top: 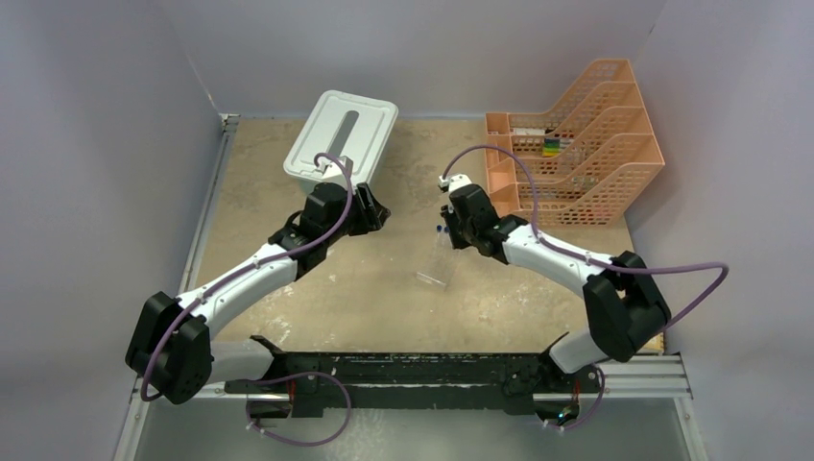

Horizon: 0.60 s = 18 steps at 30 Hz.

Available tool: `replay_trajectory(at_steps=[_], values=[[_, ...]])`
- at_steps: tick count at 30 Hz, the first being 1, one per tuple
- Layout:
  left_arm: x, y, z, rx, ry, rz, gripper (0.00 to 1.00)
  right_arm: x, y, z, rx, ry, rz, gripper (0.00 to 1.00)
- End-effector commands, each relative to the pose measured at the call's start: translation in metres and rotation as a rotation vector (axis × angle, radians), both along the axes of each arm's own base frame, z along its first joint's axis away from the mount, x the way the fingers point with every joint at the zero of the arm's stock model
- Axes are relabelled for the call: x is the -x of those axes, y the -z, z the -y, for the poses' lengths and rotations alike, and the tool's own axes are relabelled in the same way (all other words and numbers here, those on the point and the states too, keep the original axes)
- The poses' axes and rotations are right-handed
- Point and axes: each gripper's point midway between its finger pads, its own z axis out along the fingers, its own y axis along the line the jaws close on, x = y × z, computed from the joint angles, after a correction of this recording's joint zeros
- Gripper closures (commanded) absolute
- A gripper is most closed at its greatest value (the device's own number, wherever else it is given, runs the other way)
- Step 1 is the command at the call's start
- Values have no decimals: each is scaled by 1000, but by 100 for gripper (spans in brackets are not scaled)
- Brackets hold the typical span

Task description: Organize the chemistry lab equipment

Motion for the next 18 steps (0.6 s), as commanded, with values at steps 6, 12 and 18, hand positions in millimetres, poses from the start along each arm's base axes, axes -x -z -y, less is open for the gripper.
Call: replay_trajectory(at_steps=[6, 12, 18], values=[[-6, -17, -1, 22, -3, 63, 51, -17, -18, -6, -14, 23, 28, 72], [-6, -17, -1, 20, -1, 62, 51, -4, -25, -1, -58, 10, 13, 49], [-6, -15, 0, 20, 5, 59, 51, 12, -9, 11, -49, -15, -43, 53]])
